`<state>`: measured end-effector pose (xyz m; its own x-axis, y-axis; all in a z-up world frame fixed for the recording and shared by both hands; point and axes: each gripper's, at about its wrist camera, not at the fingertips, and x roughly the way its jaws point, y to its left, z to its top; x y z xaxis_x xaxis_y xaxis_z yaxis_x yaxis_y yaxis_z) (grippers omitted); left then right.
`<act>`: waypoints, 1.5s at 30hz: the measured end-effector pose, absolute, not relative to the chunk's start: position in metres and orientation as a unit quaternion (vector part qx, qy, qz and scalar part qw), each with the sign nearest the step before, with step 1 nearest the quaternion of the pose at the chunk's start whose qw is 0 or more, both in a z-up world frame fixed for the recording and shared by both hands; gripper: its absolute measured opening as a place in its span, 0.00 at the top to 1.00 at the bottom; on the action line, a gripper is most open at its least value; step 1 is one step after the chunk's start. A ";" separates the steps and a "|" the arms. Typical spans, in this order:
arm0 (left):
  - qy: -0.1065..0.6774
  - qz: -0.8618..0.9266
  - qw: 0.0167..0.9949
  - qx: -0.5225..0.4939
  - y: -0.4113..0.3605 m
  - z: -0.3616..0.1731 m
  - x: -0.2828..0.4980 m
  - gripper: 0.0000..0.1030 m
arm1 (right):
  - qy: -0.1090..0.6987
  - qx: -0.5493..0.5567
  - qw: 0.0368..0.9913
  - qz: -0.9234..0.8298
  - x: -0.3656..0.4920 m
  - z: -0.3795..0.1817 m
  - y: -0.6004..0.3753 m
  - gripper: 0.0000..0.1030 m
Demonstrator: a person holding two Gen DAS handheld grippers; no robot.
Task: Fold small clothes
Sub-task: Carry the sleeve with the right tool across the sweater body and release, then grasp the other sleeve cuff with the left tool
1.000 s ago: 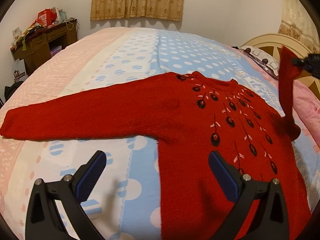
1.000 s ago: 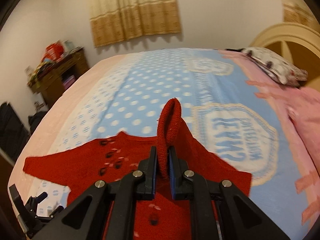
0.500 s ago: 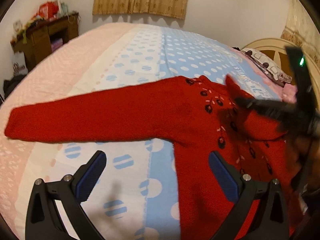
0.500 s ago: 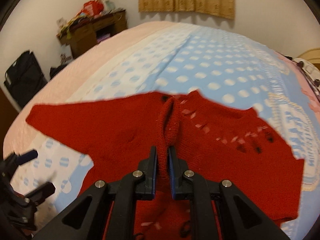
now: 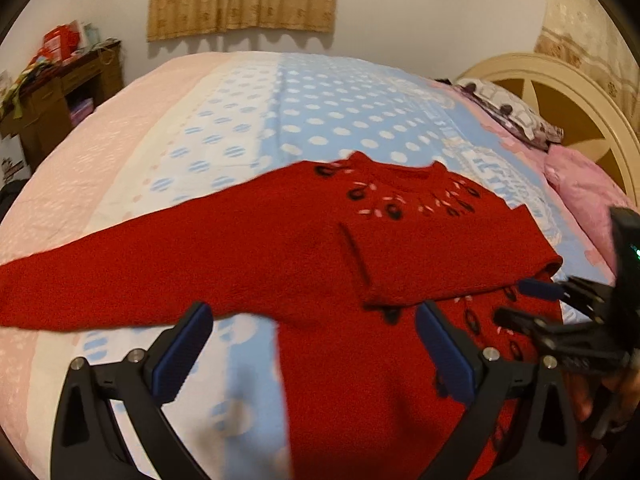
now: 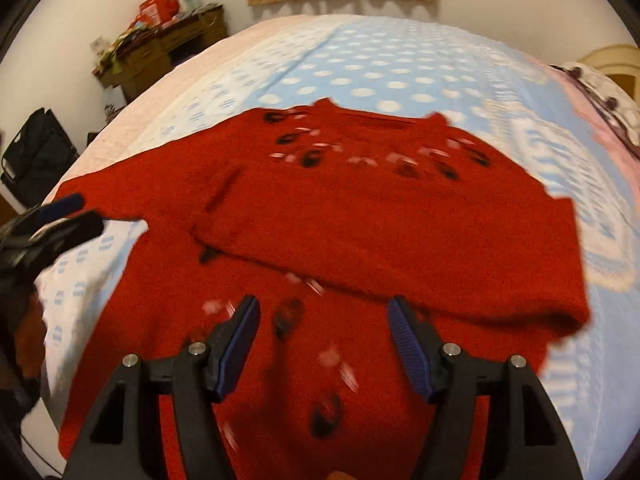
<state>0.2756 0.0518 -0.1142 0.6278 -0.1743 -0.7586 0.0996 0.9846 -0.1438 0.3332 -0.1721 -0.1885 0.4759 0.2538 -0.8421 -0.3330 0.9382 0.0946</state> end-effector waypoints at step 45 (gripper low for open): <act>0.481 -0.064 0.869 -0.099 0.076 -0.167 0.307 0.93 | 0.421 -0.187 0.878 0.127 0.270 -0.220 -0.166 0.32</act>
